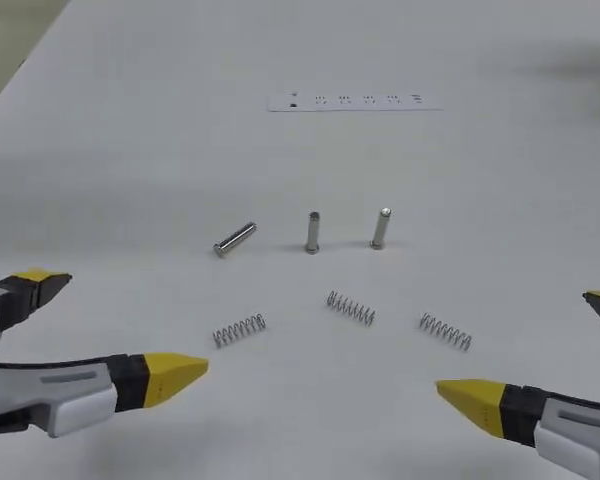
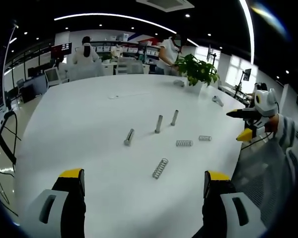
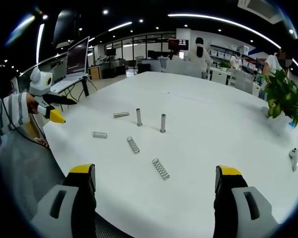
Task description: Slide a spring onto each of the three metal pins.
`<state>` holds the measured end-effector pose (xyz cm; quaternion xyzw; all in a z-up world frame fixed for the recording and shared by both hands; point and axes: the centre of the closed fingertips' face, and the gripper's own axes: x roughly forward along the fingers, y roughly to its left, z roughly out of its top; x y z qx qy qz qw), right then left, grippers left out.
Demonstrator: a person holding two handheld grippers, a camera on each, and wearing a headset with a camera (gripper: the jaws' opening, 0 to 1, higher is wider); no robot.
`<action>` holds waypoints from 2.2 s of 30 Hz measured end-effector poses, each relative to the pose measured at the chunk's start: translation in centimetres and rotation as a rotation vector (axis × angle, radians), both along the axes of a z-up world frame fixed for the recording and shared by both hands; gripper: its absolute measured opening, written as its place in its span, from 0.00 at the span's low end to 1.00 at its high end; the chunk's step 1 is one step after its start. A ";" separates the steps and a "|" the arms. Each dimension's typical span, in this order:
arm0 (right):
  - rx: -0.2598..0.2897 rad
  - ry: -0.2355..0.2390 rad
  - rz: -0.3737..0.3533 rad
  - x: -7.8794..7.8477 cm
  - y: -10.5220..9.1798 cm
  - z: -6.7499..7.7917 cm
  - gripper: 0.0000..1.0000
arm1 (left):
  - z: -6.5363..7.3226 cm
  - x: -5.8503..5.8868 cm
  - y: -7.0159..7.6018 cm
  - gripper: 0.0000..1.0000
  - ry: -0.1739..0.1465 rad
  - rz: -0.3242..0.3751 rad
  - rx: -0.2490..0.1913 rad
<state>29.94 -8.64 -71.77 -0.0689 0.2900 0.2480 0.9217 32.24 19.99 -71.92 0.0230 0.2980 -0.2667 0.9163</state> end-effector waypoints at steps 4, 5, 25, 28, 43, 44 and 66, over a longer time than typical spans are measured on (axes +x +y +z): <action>0.002 0.007 0.001 0.0 0.2 -0.2 0.99 | 0.1 1.2 0.2 0.98 -0.011 0.001 0.009; 0.003 0.008 -0.001 0.0 0.2 -0.2 0.99 | 0.1 1.4 0.3 0.98 -0.014 0.002 0.011; 0.025 0.005 0.009 0.0 1.2 -0.2 0.98 | -0.1 5.1 -0.8 0.98 -0.053 -0.035 0.022; 0.026 0.004 0.013 -0.1 1.3 -0.2 0.98 | -0.3 5.6 -0.6 0.98 -0.060 -0.043 0.054; 0.023 0.004 0.013 0.0 1.6 -0.3 0.98 | -0.3 8.1 -0.5 0.93 -0.065 -0.034 0.027; 0.025 0.004 0.011 0.0 1.6 -0.3 0.98 | -0.4 8.2 -0.6 0.93 -0.064 -0.037 0.026; 0.031 0.018 -0.009 -0.1 1.4 -0.6 0.99 | -1.6 10.8 -1.9 0.81 -0.037 -0.073 0.102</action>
